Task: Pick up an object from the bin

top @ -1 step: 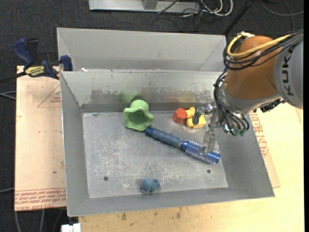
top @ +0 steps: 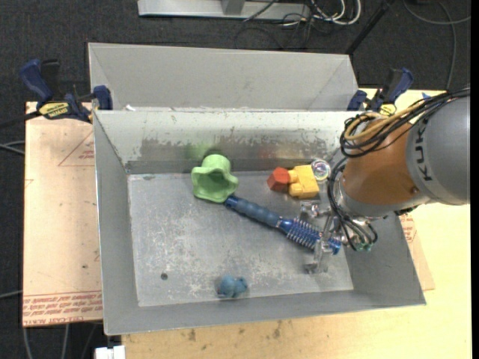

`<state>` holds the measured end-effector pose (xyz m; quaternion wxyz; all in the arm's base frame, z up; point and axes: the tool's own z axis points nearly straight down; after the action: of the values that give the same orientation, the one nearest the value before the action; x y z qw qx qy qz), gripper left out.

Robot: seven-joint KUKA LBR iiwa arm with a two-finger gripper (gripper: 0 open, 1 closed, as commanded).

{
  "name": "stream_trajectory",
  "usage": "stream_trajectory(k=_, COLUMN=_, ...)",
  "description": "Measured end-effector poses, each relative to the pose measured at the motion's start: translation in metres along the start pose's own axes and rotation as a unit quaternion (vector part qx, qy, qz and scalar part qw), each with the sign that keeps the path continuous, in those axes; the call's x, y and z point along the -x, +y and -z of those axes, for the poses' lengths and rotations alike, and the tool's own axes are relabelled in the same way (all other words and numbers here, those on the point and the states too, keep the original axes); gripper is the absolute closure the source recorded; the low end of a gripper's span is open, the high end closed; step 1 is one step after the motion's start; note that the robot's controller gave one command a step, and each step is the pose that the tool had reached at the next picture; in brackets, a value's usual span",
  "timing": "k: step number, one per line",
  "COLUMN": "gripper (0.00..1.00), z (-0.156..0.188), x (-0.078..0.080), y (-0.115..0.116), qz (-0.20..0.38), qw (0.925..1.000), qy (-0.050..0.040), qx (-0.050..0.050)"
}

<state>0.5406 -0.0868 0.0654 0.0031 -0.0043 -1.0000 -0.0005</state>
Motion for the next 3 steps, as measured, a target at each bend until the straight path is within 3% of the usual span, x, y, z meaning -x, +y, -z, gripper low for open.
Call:
stream_trajectory(k=1, gripper=0.0, z=0.036, x=-0.014, y=0.014, qz=-0.012, qw=0.9999, qy=-0.0038, qx=0.0)
stream_trajectory(k=2, gripper=0.0, z=0.051, x=-0.02, y=0.029, qz=-0.072, qw=0.9974, qy=-0.0038, qx=0.001)
stream_trajectory(k=3, gripper=0.0, z=0.003, x=-0.022, y=0.026, qz=-0.161, qw=0.9869, qy=-0.0022, qx=0.001)
